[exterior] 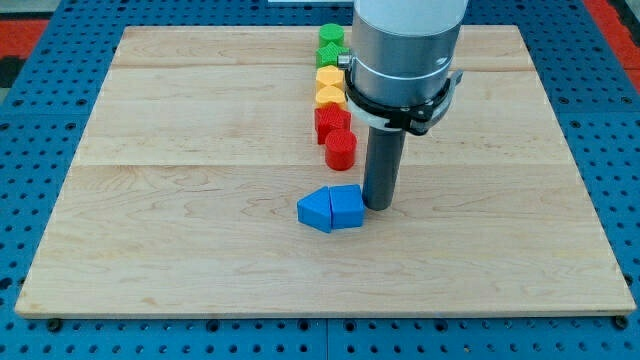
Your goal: Place the red star towards diagonally to the left side of the red circle
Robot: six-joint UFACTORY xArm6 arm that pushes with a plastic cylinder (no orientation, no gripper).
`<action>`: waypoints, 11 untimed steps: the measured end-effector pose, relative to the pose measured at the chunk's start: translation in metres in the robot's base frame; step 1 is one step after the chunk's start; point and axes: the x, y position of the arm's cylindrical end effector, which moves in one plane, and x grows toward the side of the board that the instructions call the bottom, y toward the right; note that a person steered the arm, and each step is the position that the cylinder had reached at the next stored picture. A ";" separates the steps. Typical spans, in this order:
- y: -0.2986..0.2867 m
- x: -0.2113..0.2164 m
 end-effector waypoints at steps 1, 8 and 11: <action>0.000 -0.010; -0.004 -0.128; -0.030 -0.121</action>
